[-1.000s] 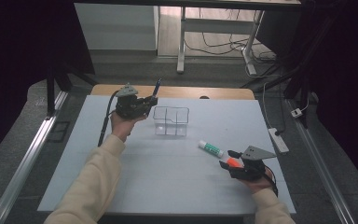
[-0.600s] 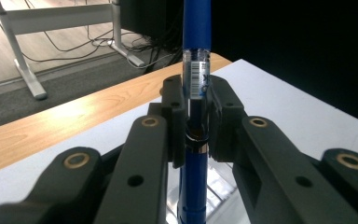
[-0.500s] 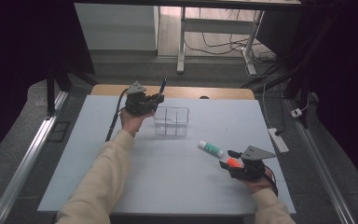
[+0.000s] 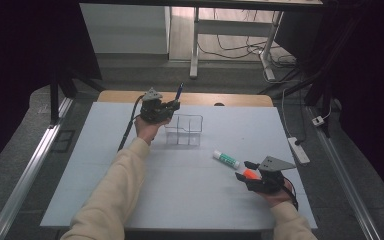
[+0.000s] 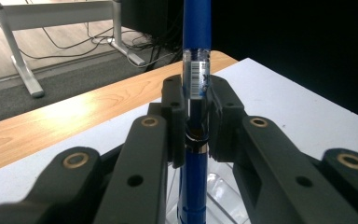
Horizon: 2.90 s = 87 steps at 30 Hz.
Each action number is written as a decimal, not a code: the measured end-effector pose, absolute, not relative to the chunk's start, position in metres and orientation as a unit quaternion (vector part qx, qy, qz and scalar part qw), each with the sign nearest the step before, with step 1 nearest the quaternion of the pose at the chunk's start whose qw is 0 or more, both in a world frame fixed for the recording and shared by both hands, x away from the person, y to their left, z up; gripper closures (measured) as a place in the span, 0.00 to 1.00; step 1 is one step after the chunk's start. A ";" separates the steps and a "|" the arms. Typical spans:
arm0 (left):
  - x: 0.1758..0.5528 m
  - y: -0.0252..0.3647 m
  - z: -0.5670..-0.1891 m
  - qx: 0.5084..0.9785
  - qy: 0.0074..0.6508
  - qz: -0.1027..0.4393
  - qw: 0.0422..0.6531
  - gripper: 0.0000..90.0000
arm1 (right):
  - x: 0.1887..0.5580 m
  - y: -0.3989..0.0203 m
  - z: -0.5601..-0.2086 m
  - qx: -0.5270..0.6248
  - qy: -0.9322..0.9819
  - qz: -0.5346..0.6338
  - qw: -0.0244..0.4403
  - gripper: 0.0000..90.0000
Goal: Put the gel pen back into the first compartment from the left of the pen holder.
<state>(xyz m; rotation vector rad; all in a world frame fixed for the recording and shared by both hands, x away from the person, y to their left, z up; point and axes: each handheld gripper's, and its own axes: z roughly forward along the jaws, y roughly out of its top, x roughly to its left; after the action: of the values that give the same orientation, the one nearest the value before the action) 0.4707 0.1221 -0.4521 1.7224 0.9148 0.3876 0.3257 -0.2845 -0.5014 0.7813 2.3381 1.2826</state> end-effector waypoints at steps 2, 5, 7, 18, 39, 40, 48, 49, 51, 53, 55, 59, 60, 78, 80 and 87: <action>0.472 0.122 -0.454 0.727 0.386 0.162 0.544 0.87 | 0.326 -0.284 -0.501 0.276 0.828 0.454 0.180 0.47; 0.472 0.121 -0.456 0.729 0.384 0.159 0.544 0.86 | 0.326 -0.284 -0.501 0.276 0.828 0.452 0.182 0.47; 0.472 0.119 -0.457 0.730 0.385 0.165 0.540 0.85 | 0.326 -0.284 -0.501 0.276 0.828 0.452 0.181 0.47; 0.466 0.123 -0.454 0.739 0.389 0.172 0.522 0.40 | 0.326 -0.284 -0.502 0.280 0.827 0.452 0.182 0.48; 0.425 0.151 -0.447 0.767 0.376 0.142 0.501 0.36 | 0.327 -0.286 -0.501 0.280 0.828 0.450 0.182 0.47; 0.421 0.152 -0.447 0.768 0.373 0.140 0.502 0.37 | 0.328 -0.286 -0.501 0.280 0.828 0.451 0.180 0.47; 0.391 0.162 -0.448 0.787 0.353 0.139 0.486 0.37 | 0.328 -0.287 -0.501 0.280 0.827 0.454 0.179 0.47; 0.388 0.164 -0.448 0.787 0.353 0.137 0.487 0.37 | 0.328 -0.287 -0.501 0.280 0.827 0.453 0.180 0.47; 0.381 0.167 -0.448 0.787 0.353 0.139 0.487 0.37 | 0.328 -0.287 -0.501 0.281 0.827 0.453 0.179 0.47; 0.374 0.171 -0.449 0.785 0.356 0.136 0.488 0.37 | 0.328 -0.288 -0.501 0.280 0.827 0.453 0.180 0.47; 0.368 0.174 -0.450 0.786 0.357 0.135 0.486 0.37 | 0.328 -0.288 -0.501 0.280 0.827 0.453 0.180 0.47; 0.355 0.182 -0.454 0.787 0.358 0.140 0.483 0.37 | 0.328 -0.288 -0.501 0.280 0.827 0.453 0.181 0.47; 0.352 0.184 -0.456 0.786 0.360 0.140 0.483 0.37 | 0.328 -0.288 -0.501 0.280 0.827 0.453 0.181 0.47; 0.293 0.217 -0.478 0.798 0.373 0.158 0.447 0.36 | 0.329 -0.287 -0.501 0.278 0.827 0.454 0.183 0.47; 0.287 0.221 -0.481 0.799 0.374 0.157 0.445 0.36 | 0.329 -0.288 -0.501 0.278 0.827 0.454 0.183 0.47; 0.270 0.237 -0.496 0.798 0.387 0.143 0.439 0.35 | 0.328 -0.290 -0.501 0.277 0.827 0.452 0.185 0.47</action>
<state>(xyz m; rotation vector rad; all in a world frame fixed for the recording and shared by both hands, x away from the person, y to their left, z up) 0.2702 0.2371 -0.4961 1.9826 0.9628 0.3562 0.3277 -0.2897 -0.5005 0.7810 2.3311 1.2731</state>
